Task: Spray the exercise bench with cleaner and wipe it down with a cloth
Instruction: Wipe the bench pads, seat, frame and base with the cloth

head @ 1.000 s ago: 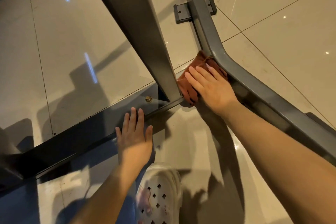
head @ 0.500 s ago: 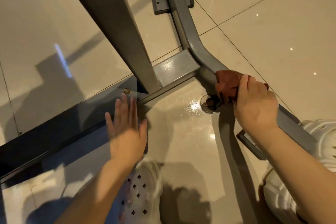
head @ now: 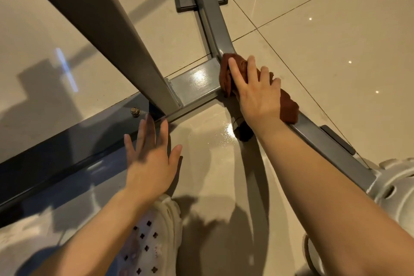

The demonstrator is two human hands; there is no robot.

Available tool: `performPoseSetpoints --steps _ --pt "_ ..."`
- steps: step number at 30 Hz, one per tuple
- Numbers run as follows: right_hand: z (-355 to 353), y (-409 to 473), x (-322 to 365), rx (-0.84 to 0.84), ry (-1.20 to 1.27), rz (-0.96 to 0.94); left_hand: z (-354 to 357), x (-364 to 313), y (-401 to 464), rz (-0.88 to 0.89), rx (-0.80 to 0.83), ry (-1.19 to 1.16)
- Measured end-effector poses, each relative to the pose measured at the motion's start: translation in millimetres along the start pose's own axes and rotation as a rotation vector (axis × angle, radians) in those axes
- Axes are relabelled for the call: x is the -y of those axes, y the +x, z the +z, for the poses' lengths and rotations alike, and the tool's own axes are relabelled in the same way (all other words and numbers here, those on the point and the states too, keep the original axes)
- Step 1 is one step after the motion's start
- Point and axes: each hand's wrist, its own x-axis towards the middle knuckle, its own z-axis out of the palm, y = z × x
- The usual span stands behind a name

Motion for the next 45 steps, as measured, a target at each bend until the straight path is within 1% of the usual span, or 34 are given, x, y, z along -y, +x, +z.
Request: performPoseSetpoints --steps 2,4,8,11,13,15,18,21,23,25,27,29,33,36,38,40,43,45 --pt "8 -10 -7 -0.074 0.005 0.044 1 0 0 0.002 -0.005 0.005" --pt "16 -29 -19 -0.125 0.065 0.085 5 2 -1 0.022 -0.01 0.02" --pt "36 -100 -57 -0.202 0.088 0.139 16 8 0 0.085 -0.089 0.043" --pt "47 -142 -73 -0.19 0.078 0.263 21 8 1 0.088 -0.094 0.042" --pt "54 -147 -71 -0.193 0.061 0.332 22 8 3 0.091 -0.122 0.044" --pt "54 -138 -63 -0.212 0.058 0.36 22 9 3 0.096 -0.138 0.05" --pt "45 -102 -48 -0.222 0.073 0.305 23 6 2 0.087 -0.13 0.049" --pt "32 -47 -22 -0.202 0.108 0.188 22 2 1 0.065 -0.107 0.045" --pt "25 -16 -8 -0.242 0.135 0.101 20 1 1 0.05 -0.083 0.041" --pt "23 -4 -6 -0.26 0.147 0.045 18 1 1 0.043 -0.089 0.03" --pt "23 -18 -20 -0.255 0.167 -0.008 17 1 0 0.038 -0.093 0.011" --pt "27 -51 -38 -0.225 0.15 -0.005 17 1 1 0.03 -0.095 0.013" --pt "43 -138 -79 -0.203 0.078 0.121 16 1 1 0.043 -0.123 0.028" --pt "53 -177 -97 -0.161 0.023 0.228 18 4 1 0.065 -0.115 0.037" --pt "57 -186 -96 -0.101 -0.008 0.317 20 8 1 0.063 -0.11 0.042" --pt "58 -188 -92 -0.047 -0.022 0.354 23 11 2 0.096 -0.15 0.044" --pt "57 -184 -91 -0.021 -0.04 0.328 28 13 4 0.121 -0.157 0.044" --pt "55 -176 -88 -0.053 -0.023 0.311 30 10 3 0.125 -0.169 0.046"
